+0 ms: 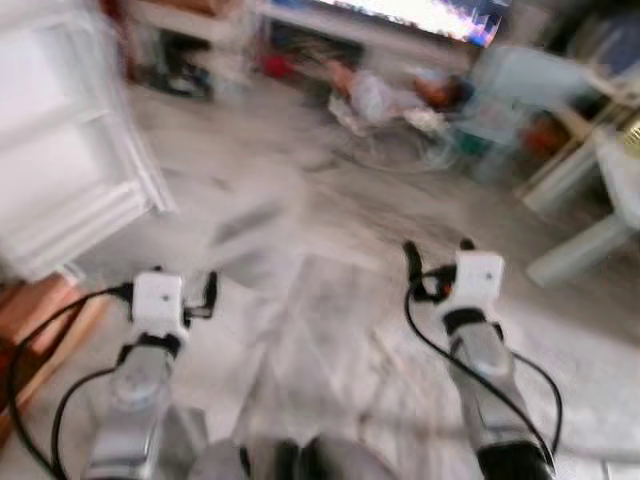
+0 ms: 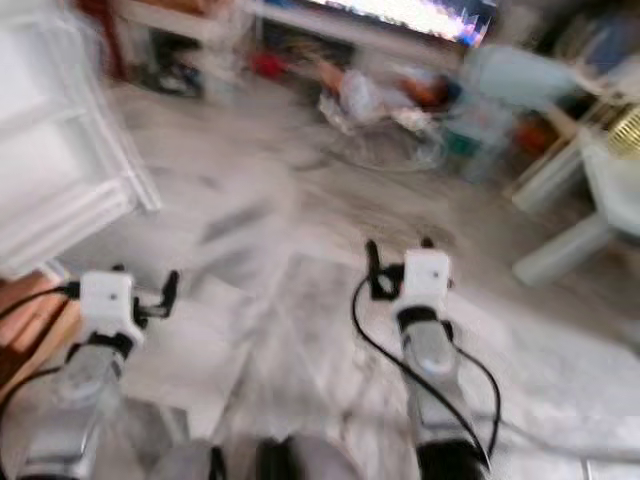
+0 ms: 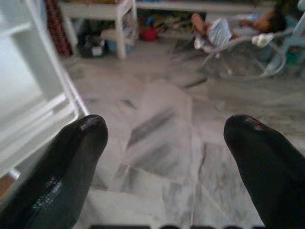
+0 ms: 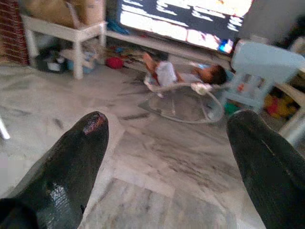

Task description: Restocking fridge

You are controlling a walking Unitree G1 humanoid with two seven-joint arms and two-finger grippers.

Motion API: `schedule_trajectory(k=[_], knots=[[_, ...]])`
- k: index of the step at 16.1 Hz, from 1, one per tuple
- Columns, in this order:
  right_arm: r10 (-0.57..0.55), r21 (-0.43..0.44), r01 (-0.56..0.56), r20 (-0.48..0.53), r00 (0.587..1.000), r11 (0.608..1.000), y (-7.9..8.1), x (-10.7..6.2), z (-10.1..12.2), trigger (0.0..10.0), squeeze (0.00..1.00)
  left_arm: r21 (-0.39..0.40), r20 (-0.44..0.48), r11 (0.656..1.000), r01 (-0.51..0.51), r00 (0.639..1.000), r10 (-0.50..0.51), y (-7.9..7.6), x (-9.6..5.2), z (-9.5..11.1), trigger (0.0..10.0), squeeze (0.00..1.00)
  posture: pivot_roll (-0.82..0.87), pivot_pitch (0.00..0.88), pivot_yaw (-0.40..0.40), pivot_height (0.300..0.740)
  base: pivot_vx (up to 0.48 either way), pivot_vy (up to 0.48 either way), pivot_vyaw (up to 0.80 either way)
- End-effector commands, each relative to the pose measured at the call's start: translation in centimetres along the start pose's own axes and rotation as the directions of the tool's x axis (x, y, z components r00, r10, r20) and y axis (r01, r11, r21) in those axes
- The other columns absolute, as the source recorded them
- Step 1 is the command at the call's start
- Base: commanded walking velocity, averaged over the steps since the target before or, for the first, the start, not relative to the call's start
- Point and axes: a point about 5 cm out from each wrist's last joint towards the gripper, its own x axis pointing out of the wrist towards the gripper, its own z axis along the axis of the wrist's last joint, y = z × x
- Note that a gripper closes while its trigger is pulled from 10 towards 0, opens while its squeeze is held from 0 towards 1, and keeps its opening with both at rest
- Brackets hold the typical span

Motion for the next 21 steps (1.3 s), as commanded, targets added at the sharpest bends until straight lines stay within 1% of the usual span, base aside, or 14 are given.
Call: schedule_trajectory(k=[1, 5, 8, 12, 15, 16, 17, 18, 19, 21], knots=[[-0.011, -0.005, 0.011, -0.003, 1.0, 1.0, -0.4, 0.0, 0.0, 10.0, 0.0, -0.01, -0.003, 1.0, 0.005, 1.0, -0.005, -0.4, 0.0, -0.1, 10.0, 0.0, 0.12, 0.115, -0.105, 0.74, 0.0, 0.0, -0.8], [-0.007, 0.002, 0.007, -0.007, 1.0, 1.0, -0.1, -0.1, -0.1, 10.0, 0.0, -0.006, 0.004, 1.0, 0.009, 1.0, -0.009, -0.4, 0.3, 0.1, 10.0, 0.0, 0.11, 0.108, -0.099, 0.74, 0.0, 0.0, -0.8], [-0.011, 0.003, 0.011, -0.002, 1.0, 1.0, 0.0, 0.0, 0.0, 10.0, 0.0, -0.02, 0.009, 1.0, 0.008, 1.0, -0.008, -0.4, 0.6, 0.3, 10.0, 0.0, 0.11, 0.106, -0.094, 0.74, 0.0, 0.0, -0.8], [-0.011, 0.017, 0.011, 0.014, 1.0, 1.0, 0.1, 0.2, 0.2, 10.0, 0.0, -0.002, 0.029, 1.0, 0.003, 1.0, -0.003, -0.3, 0.8, 0.7, 10.0, 0.0, 0.11, 0.103, -0.086, 0.74, 0.0, 0.0, -0.78], [-0.021, 0.023, 0.02, 0.027, 0.999, 1.0, 0.2, 0.7, 0.2, 10.0, 0.0, 0.025, 0.035, 1.0, -0.002, 0.999, 0.001, -0.2, 1.4, 0.8, 10.0, 0.0, 0.12, 0.083, -0.051, 0.74, 0.0, 0.0, 0.0], [-0.04, 0.026, 0.039, 0.039, 0.998, 0.999, 0.1, 1.0, 0.3, 10.0, 0.0, 0.057, 0.029, 0.998, 0.017, 0.999, -0.019, -0.3, 1.8, 0.8, 10.0, 0.0, 0.13, 0.073, -0.027, 0.74, 0.0, 0.0, 0.0], [-0.047, 0.028, 0.046, 0.042, 0.998, 0.999, 0.1, 1.1, 0.4, 10.0, 0.0, 0.064, 0.03, 0.998, 0.022, 0.999, -0.024, -0.3, 1.9, 0.9, 10.0, 0.0, 0.13, 0.073, -0.027, 0.74, 0.0, 0.0, 0.0], [-0.069, 0.034, 0.067, 0.053, 0.996, 0.997, -0.1, 1.3, 0.5, 10.0, 0.0, 0.093, 0.035, 0.995, 0.042, 0.998, -0.045, -0.3, 2.2, 1.2, 10.0, 0.0, 0.14, 0.067, 0.008, 0.74, 0.0, 0.0, 0.0], [-0.089, 0.036, 0.086, 0.064, 0.994, 0.996, -0.2, 1.3, 0.4, 10.0, 0.0, 0.128, 0.044, 0.99, 0.061, 0.997, -0.067, -0.2, 2.5, 1.6, 10.0, 0.0, 0.14, 0.061, 0.034, 0.74, 0.0, 0.0, 0.0], [-0.115, 0.037, 0.113, 0.072, 0.991, 0.993, -0.5, 1.3, 0.3, 10.0, 0.0, 0.157, 0.056, 0.984, 0.083, 0.994, -0.093, -0.2, 2.9, 2.1, 10.0, 0.0, 0.14, 0.063, 0.068, 0.74, 0.0, 0.0, 0.0]])
